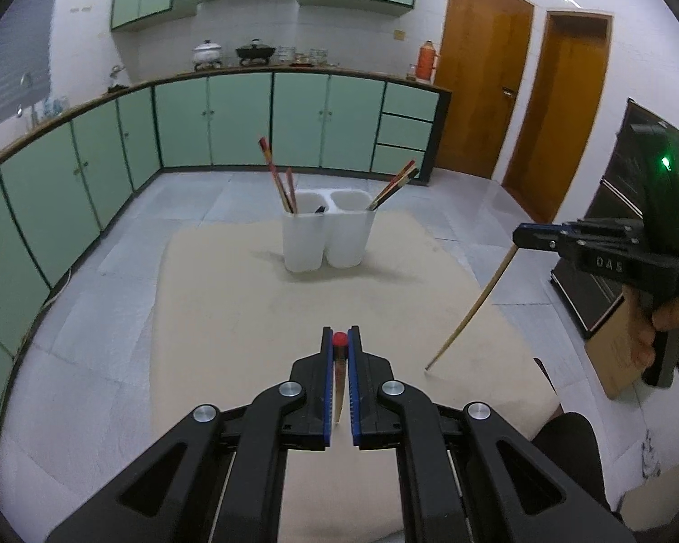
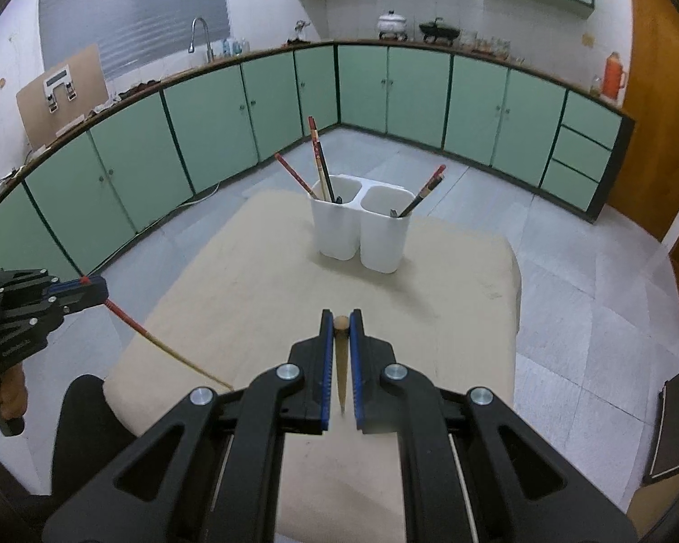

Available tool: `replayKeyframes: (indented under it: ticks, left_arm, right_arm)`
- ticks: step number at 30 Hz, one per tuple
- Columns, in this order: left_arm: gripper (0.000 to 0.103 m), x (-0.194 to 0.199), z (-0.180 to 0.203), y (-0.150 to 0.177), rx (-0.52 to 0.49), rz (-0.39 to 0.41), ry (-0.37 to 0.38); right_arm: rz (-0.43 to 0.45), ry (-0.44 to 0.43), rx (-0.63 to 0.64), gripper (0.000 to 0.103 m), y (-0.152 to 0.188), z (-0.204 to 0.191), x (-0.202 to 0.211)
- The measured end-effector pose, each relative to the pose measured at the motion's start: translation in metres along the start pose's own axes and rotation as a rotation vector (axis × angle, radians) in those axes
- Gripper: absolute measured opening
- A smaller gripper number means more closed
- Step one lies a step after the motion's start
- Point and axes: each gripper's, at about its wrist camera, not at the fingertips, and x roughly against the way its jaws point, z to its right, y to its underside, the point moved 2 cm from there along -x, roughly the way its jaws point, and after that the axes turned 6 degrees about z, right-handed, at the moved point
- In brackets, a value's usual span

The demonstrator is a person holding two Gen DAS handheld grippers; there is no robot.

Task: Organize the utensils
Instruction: 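Carry both chopsticks upright to the white holder and lower them in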

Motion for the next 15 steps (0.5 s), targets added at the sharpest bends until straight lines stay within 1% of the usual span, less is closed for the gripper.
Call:
replayKeyframes:
  ticks: [5, 7, 12, 15]
  left_arm:
    - [0.006, -0.001, 0.001, -0.03, -0.031, -0.007, 0.025]
    - [0.006, -0.001, 0.001, -0.048, -0.044, -0.008, 0.032]
    - [0.006, 0.002, 0.001, -0.092, -0.061, 0.016, 0.044]
    - [0.006, 0.001, -0.001, -0.12, -0.056, 0.039, 0.052]
  right_arm:
    - [-0.04, -0.01, -0.011, 0.006, -0.03, 0.007, 0.009]
    - [-0.043, -0.009, -0.014, 0.006, -0.044, 0.009, 0.014]
    - [-0.025, 0.007, 0.002, 0.006, -0.077, 0.009, 0.029]
    - [-0.007, 0.012, 0.009, 0.006, -0.098, 0.006, 0.039]
